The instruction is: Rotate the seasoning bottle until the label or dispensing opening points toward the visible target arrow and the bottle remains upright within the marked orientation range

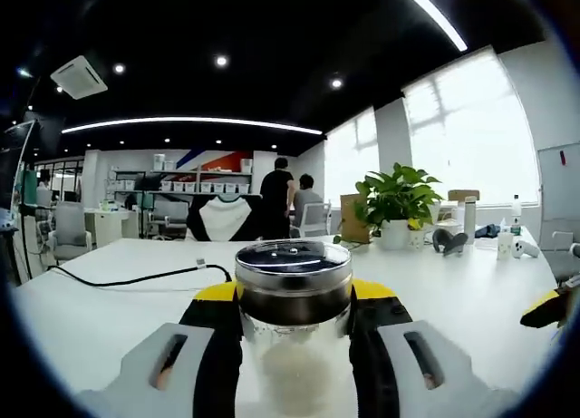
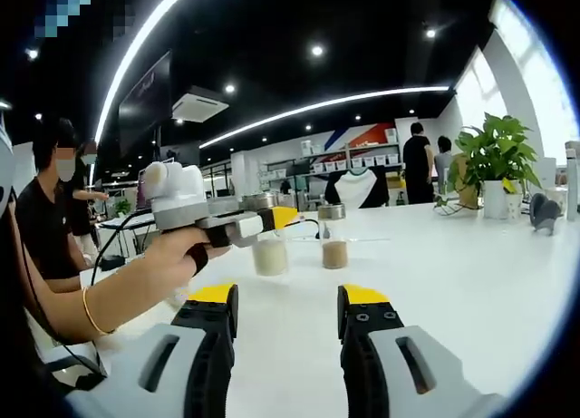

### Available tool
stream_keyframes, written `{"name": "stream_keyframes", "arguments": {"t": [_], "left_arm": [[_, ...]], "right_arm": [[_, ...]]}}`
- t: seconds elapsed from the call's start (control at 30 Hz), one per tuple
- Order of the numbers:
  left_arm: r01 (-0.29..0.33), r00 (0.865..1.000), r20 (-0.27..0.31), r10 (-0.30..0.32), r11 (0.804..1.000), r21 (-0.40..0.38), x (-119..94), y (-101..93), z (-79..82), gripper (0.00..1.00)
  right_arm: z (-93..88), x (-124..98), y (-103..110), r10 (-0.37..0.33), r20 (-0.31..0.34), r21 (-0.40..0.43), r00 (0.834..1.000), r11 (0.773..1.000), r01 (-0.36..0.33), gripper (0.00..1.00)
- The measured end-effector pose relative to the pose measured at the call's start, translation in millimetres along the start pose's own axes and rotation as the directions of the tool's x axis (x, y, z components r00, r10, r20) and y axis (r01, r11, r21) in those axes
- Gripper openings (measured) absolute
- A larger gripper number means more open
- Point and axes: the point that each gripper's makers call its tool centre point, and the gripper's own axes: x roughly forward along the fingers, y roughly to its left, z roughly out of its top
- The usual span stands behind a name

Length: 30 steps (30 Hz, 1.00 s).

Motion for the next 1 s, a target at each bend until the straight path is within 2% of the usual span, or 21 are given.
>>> {"name": "stream_keyframes", "arguments": {"t": [0.27, 0.4, 0.57, 0.63, 0.67, 0.73, 1.0], "left_arm": [[0.134, 0.991, 0.003, -0.134, 0.991, 0.019, -32, -33.5, 11.2, 0.46], [0.221, 0.975, -0.010, -0.220, 0.975, 0.036, -45, -47.2, 10.0, 0.46], [0.289, 0.957, -0.018, -0.289, 0.957, 0.011, -61, -53.7, 8.4, 0.46], [0.318, 0.948, -0.011, -0.318, 0.948, 0.013, -66, -54.8, 11.2, 0.46], [0.355, 0.935, -0.014, -0.354, 0.935, 0.027, -71, -57.9, 12.9, 0.46], [0.377, 0.926, -0.008, -0.377, 0.926, 0.012, -76, -58.2, 16.9, 0.46], [0.502, 0.865, -0.015, -0.502, 0.863, 0.061, -97, -65.4, 28.6, 0.46]], "right_arm": [[1.1, -2, 5, 0.037, 0.003, -0.026, 0.999, 0.999, -0.037, 0.43], [1.0, -3, 12, 0.068, 0.004, -0.040, 0.998, 0.997, -0.068, 0.43], [1.6, -1, 20, 0.098, 0.005, -0.053, 0.995, 0.994, -0.097, 0.43], [1.6, 1, 23, 0.114, 0.004, -0.057, 0.993, 0.992, -0.114, 0.43], [1.6, 2, 25, 0.124, 0.004, -0.054, 0.992, 0.991, -0.124, 0.43], [2.6, 3, 32, 0.157, 0.009, -0.057, 0.988, 0.986, -0.156, 0.43], [-3.8, 11, 64, 0.279, -0.022, -0.090, 0.960, 0.956, -0.280, 0.43]]}}
